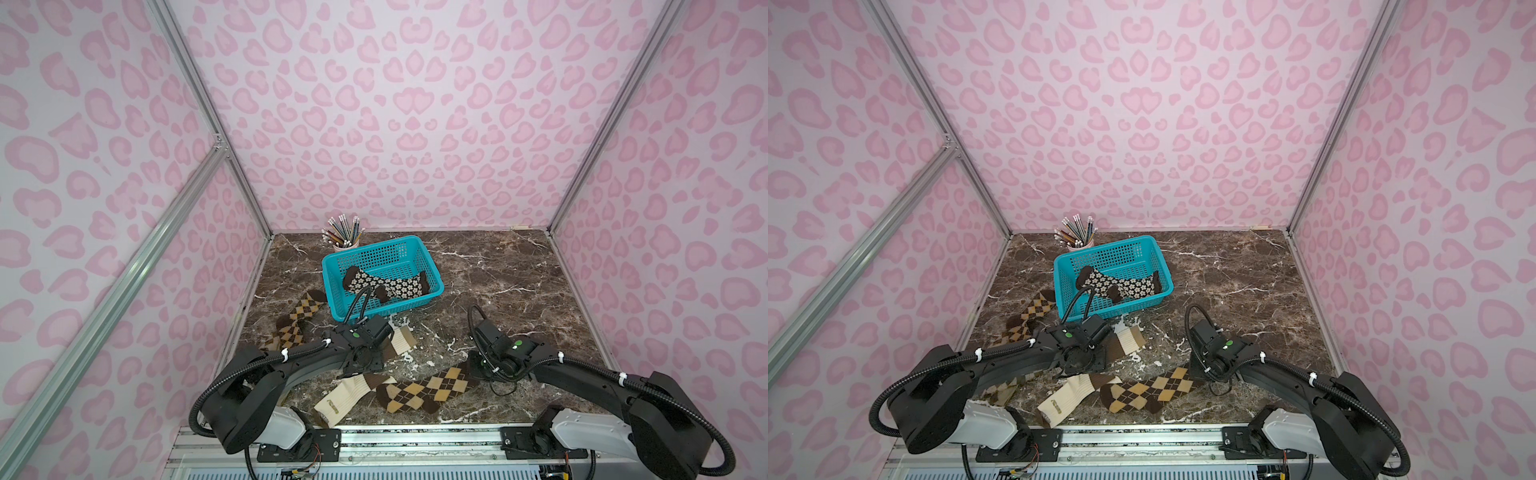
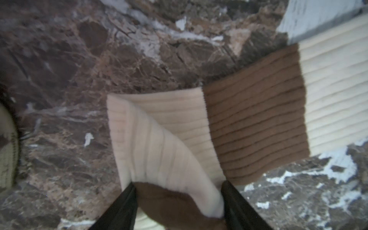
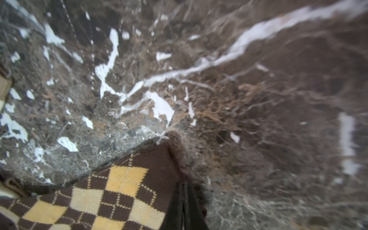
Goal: Place the socks together as a pair
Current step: Adjust the sock at the center of the board.
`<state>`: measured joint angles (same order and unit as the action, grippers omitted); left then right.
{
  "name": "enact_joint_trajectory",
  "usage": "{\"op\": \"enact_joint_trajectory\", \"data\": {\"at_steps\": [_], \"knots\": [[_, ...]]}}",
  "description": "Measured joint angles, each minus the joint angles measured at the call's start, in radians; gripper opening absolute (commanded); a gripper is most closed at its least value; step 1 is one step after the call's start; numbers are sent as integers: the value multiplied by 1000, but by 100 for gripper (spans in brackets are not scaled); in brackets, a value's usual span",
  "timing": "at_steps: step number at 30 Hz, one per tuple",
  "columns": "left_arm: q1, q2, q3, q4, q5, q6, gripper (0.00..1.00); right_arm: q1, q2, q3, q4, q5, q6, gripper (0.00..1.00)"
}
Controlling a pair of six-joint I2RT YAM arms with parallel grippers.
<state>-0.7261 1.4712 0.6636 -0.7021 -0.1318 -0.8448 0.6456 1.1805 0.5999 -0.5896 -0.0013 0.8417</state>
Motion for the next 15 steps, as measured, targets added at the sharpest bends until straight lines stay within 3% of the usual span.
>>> {"op": "enact_joint_trajectory", "data": {"at_steps": [10, 15], "knots": [[38, 41, 26, 18, -38, 80, 67, -236, -133, 5, -146, 40, -79, 0], [44, 61, 61, 19, -27, 106, 67, -282, -158, -6, -182, 49, -98, 0]]}}
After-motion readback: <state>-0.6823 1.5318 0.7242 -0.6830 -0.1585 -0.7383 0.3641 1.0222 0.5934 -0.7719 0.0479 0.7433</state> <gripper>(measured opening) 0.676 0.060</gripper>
